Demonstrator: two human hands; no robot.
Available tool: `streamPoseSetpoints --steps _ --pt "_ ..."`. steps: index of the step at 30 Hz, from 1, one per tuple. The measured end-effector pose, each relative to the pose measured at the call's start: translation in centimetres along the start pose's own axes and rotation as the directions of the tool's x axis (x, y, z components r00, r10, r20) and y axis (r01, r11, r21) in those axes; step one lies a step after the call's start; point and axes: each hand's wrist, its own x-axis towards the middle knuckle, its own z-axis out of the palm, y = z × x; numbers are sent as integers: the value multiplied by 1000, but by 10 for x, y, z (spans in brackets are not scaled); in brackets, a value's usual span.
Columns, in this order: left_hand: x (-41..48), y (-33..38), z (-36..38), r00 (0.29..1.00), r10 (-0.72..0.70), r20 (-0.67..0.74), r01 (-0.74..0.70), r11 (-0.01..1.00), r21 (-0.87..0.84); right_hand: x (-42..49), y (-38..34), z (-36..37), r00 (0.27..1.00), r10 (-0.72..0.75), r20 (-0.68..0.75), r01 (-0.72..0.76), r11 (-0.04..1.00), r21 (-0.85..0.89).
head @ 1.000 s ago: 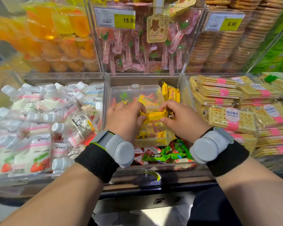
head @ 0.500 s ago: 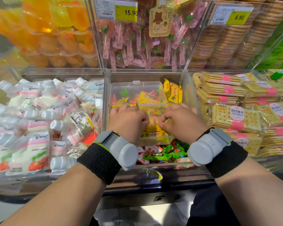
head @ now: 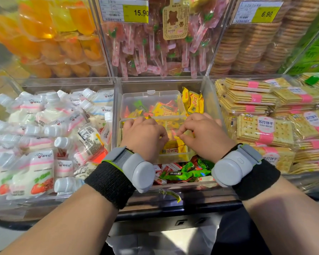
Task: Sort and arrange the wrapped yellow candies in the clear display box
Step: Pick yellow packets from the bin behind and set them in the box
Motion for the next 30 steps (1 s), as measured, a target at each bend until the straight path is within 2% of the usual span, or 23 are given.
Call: streamPoseSetpoints --steps 6,10,19,30 --pt "2 6 -4 1000 -10 21 11 999 -47 -2 7 -9 997 5 -77 0 997 72" --pt "5 17 -6 1000 8 -15 -9 998 -63 -5 15 -18 992 38 -118 -25 994 110" --pt "15 42 -3 998 47 -47 -48 999 -11 -15 32 -42 967 65 -246 -27 987 158" --pt "43 77 13 990 135 51 -138 988 67 -30 63 -58 943 135 -304 -77 977 197"
